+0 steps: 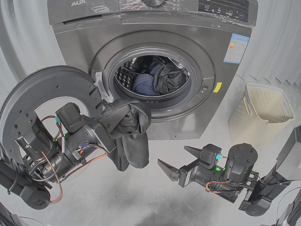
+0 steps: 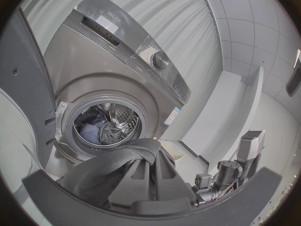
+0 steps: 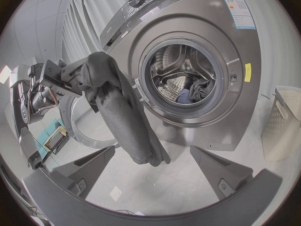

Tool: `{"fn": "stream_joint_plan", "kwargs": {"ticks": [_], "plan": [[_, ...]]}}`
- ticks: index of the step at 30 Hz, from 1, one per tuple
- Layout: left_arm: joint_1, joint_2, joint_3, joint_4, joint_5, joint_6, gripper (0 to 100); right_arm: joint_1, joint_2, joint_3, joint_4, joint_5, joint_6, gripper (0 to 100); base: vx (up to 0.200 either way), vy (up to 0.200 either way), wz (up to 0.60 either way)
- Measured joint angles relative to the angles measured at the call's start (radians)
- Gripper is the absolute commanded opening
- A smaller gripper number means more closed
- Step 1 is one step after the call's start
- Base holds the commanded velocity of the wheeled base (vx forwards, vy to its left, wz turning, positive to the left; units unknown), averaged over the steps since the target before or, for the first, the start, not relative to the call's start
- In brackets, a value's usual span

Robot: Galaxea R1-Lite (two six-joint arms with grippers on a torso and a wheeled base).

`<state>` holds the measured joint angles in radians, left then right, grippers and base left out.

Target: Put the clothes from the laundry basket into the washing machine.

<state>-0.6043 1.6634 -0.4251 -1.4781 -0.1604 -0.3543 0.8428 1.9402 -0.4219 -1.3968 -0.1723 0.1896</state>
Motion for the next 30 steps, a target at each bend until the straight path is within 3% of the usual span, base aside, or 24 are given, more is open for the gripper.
{"fn": "stream_joint_plan", "kwargs": {"ticks": [6,15,30], "plan": [[0.008,0.039,-0.037,-0.001,0.040,0.000,0,0.016,0.039,-0.062,-0.007,0.003,-0.011,100,0.000,0.000,0.00],[0.011,0.070,-0.073,-0.007,0.059,0.000,0,0.048,0.102,-0.174,-0.031,0.013,-0.015,100,0.000,0.000,0.00],[0.001,0.090,-0.091,-0.037,0.071,-0.001,0,0.034,0.219,-0.379,-0.038,0.017,-0.041,100,0.000,0.000,0.00]]}}
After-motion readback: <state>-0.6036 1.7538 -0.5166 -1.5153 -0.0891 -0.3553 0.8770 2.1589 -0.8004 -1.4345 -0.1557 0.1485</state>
